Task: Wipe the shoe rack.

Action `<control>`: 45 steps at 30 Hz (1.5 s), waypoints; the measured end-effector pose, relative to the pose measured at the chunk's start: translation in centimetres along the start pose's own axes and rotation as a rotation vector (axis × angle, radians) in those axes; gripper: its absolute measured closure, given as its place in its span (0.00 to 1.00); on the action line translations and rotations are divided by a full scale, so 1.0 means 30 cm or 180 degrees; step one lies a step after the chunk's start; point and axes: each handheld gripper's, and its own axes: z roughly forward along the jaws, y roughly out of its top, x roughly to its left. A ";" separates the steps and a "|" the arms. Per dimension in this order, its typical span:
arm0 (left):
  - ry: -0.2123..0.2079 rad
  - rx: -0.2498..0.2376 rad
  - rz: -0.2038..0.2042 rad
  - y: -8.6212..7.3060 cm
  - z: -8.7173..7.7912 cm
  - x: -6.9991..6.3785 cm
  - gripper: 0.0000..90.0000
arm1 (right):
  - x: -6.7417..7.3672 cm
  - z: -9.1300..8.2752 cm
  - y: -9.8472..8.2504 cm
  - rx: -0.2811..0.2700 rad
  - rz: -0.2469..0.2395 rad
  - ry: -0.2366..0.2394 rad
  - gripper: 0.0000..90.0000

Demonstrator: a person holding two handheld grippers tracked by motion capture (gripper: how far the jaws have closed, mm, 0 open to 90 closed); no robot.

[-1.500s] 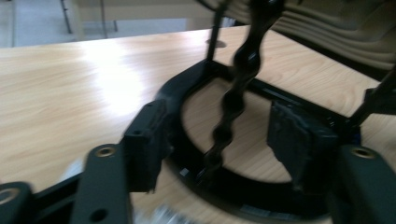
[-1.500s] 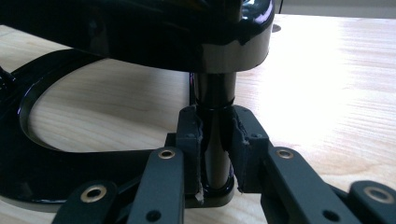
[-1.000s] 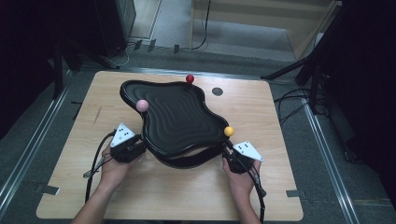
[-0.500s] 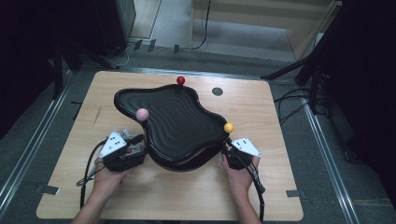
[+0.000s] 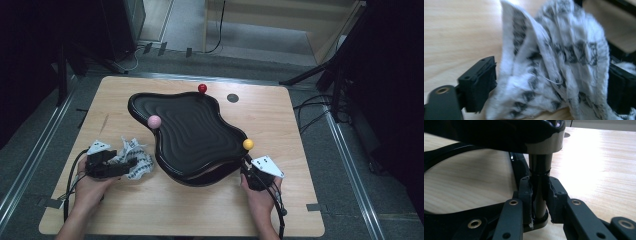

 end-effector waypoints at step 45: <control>-0.0560 -0.1427 0.1090 -0.107 -0.185 -0.498 0.91 | 0.281 0.039 0.003 0.0096 -0.0064 0.0612 0.83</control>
